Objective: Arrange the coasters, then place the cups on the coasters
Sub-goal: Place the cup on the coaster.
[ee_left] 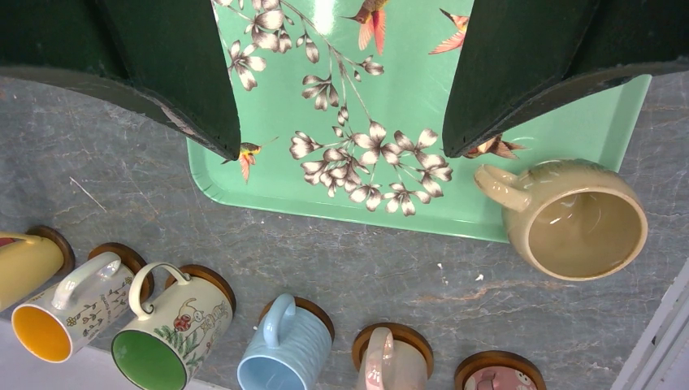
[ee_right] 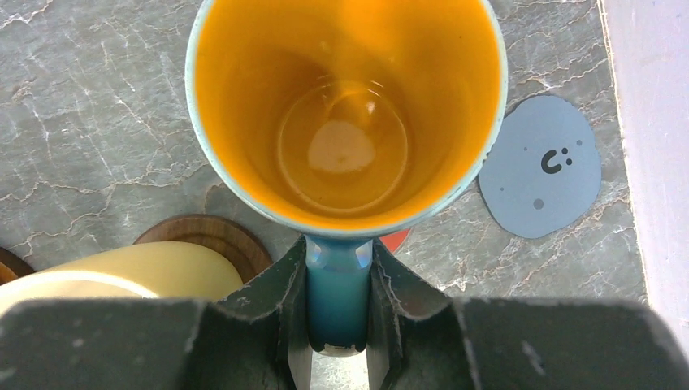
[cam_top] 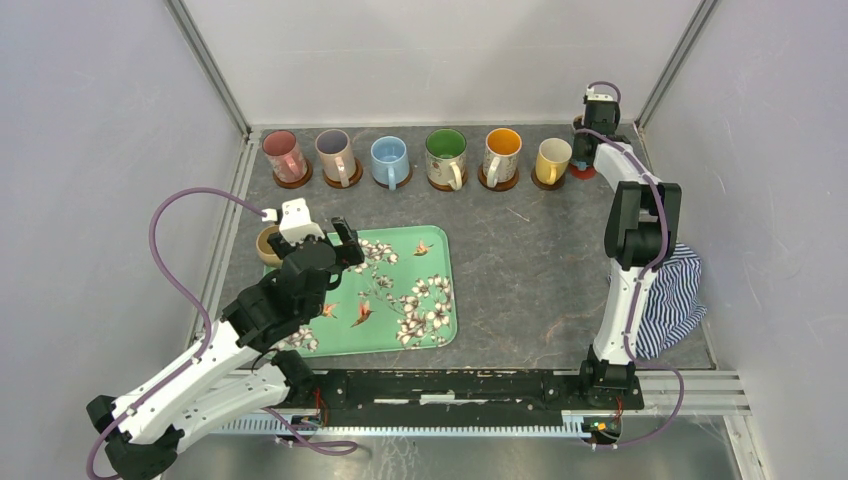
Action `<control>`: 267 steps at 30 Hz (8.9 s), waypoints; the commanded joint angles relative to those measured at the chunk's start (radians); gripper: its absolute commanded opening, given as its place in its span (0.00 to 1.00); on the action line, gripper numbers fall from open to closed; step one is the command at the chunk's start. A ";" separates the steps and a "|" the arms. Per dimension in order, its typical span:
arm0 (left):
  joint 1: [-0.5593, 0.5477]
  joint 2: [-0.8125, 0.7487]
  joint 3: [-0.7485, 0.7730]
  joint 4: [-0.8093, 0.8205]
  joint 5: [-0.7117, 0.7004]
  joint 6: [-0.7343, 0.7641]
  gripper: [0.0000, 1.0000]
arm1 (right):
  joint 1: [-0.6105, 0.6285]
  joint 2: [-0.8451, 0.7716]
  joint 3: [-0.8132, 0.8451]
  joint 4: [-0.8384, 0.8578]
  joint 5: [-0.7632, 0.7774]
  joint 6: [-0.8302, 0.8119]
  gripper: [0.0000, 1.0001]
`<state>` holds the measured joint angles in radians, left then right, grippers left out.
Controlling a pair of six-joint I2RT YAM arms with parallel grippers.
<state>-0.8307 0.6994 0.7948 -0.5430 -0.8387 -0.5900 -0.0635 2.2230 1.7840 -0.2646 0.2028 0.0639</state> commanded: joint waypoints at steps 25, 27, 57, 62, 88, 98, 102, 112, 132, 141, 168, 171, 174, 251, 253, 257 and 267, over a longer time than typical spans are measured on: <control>0.004 0.000 -0.005 0.033 -0.037 0.035 1.00 | -0.029 -0.152 -0.130 0.135 -0.018 0.049 0.00; 0.004 -0.002 -0.005 0.033 -0.041 0.035 1.00 | -0.029 -0.150 -0.123 0.127 -0.032 0.070 0.00; 0.004 -0.003 -0.007 0.033 -0.034 0.032 1.00 | -0.066 -0.313 -0.285 0.348 -0.015 0.095 0.00; 0.004 -0.003 -0.008 0.033 -0.033 0.031 1.00 | -0.078 -0.305 -0.339 0.385 -0.008 0.097 0.00; 0.004 0.005 -0.007 0.034 -0.033 0.030 1.00 | -0.072 -0.329 -0.468 0.402 -0.109 0.148 0.00; 0.003 0.007 -0.008 0.034 -0.030 0.029 1.00 | -0.065 -0.364 -0.440 0.346 -0.052 0.140 0.00; 0.004 0.010 -0.008 0.033 -0.028 0.030 1.00 | -0.067 -0.350 -0.392 0.367 -0.039 0.121 0.00; 0.004 0.007 -0.008 0.029 -0.034 0.029 1.00 | -0.087 -0.282 -0.312 0.403 -0.023 0.103 0.00; 0.004 0.014 -0.010 0.030 -0.039 0.029 1.00 | -0.116 -0.233 -0.380 0.496 -0.028 0.022 0.00; 0.004 0.022 -0.008 0.031 -0.034 0.030 1.00 | -0.127 -0.221 -0.389 0.504 -0.064 0.020 0.00; 0.005 0.022 -0.009 0.032 -0.037 0.030 1.00 | -0.123 -0.159 -0.337 0.416 -0.200 0.072 0.00; 0.005 0.020 -0.008 0.032 -0.036 0.031 1.00 | -0.118 -0.158 -0.324 0.405 -0.226 0.070 0.00; 0.005 0.019 -0.008 0.031 -0.035 0.030 1.00 | -0.115 -0.150 -0.302 0.388 -0.221 0.068 0.00; 0.019 0.037 -0.009 0.037 -0.026 0.032 1.00 | -0.109 -0.108 -0.136 0.315 -0.112 0.038 0.59; 0.019 0.036 -0.008 0.037 -0.026 0.032 1.00 | -0.108 -0.119 -0.141 0.307 -0.108 0.047 0.64; 0.021 0.034 -0.007 0.037 -0.024 0.032 1.00 | -0.109 -0.141 -0.154 0.280 -0.086 0.067 0.77; 0.021 0.028 -0.007 0.039 -0.010 0.033 1.00 | -0.108 -0.281 -0.226 0.182 -0.022 0.133 0.98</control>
<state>-0.8146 0.7364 0.7841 -0.5426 -0.8433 -0.5900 -0.1768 2.0689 1.5822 -0.0578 0.1398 0.1516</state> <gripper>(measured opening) 0.994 0.979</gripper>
